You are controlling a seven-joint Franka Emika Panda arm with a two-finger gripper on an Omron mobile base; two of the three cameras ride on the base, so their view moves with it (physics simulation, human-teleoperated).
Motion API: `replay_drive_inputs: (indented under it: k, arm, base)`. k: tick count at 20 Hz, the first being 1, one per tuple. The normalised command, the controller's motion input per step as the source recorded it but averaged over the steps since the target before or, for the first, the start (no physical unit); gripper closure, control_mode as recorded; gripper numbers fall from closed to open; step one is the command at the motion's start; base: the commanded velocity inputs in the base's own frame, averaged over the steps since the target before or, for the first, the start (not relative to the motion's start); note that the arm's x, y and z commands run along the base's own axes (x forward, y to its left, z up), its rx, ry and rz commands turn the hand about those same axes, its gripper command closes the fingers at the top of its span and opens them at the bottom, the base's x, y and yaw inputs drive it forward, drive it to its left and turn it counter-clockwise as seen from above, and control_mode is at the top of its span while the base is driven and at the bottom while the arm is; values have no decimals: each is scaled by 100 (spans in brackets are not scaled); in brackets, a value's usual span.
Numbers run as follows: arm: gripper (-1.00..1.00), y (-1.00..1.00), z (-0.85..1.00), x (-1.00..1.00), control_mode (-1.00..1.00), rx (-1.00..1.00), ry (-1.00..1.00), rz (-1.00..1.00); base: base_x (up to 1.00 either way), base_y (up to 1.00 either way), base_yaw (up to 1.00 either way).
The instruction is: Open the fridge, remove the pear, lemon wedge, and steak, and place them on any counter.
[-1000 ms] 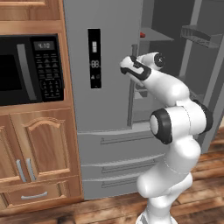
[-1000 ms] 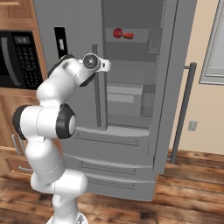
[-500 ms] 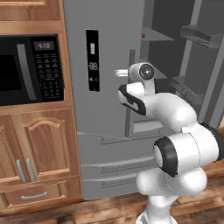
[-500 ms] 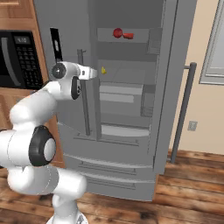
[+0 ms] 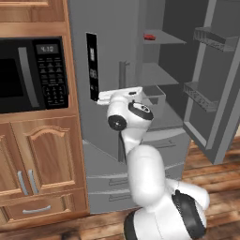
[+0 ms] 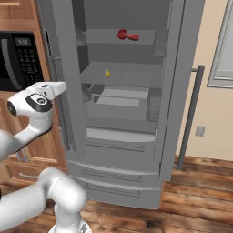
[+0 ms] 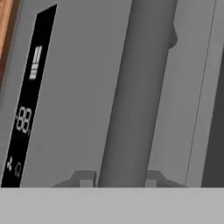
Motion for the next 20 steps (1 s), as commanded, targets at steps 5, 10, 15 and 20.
replay_drive_inputs:
  k: [5,10,15,20]
  arm:
    - [-100,100,34,-19,-100,-22,-1,-3]
    - [-100,96,55,-38,-100,-21,-2,-6]
    - [-100,60,100,-95,-100,0,-10,-3]
    - [-100,60,100,-100,-100,0,-15,-2]
  base:
    - [0,0,0]
    - [0,0,0]
    - [0,0,0]
    - [0,0,0]
